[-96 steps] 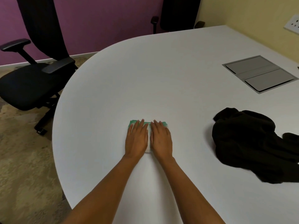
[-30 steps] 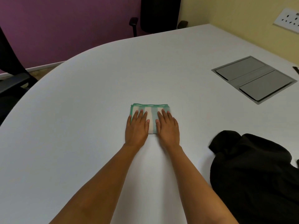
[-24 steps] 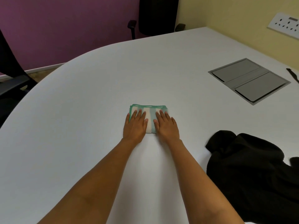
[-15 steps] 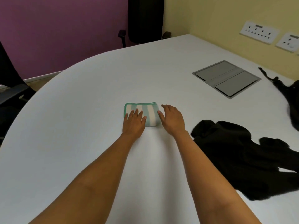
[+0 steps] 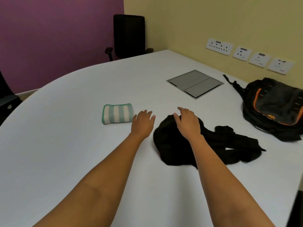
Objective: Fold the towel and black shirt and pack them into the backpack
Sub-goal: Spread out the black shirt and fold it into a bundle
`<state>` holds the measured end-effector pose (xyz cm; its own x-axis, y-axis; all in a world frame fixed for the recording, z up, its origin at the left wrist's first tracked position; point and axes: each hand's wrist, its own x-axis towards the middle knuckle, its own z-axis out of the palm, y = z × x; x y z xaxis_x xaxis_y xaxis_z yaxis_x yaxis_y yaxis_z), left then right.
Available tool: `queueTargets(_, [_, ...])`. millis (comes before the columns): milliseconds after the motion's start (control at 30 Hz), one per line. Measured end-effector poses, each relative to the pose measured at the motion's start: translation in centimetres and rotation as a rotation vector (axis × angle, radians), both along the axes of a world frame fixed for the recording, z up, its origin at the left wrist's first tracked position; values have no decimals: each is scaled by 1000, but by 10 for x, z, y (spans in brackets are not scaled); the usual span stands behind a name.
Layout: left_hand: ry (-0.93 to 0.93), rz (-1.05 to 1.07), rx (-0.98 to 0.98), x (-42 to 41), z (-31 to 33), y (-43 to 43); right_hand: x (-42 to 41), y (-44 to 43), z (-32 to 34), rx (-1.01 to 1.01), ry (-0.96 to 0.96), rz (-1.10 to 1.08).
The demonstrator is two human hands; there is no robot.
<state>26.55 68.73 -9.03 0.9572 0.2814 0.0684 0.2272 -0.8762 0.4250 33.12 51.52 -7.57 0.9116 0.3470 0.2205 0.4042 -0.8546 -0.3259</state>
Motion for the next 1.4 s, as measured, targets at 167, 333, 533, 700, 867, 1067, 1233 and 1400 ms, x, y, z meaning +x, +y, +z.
queueTargets(167, [28,2,-13,8,-5,-75,14,-84,-2,-45,28,-31])
queueTargets(333, [38,52,-12,14,-13,-116,25,-148,-15,-75,92,-39])
queueTargets(533, [54,114,16,36,-16,-148,52,-200,-38,-93,184,-41])
queueTargets(700, [89,139,28,59,-26,-148,70,-201,-61,-136,295,19])
queueTargets(867, [118,124,25,84,-37,-150,93,-197,-79,-157,364,36])
queueTargets(1067, [31,101,21,99,-50,-147,122,-176,-92,-94,410,105])
queueTargets(1233, [3,208,-120,98,-44,-145,126,-162,-92,201,483,149])
queueTargets(1400, [69,340,-258,103,-24,-143,104,-144,-69,287,479,317])
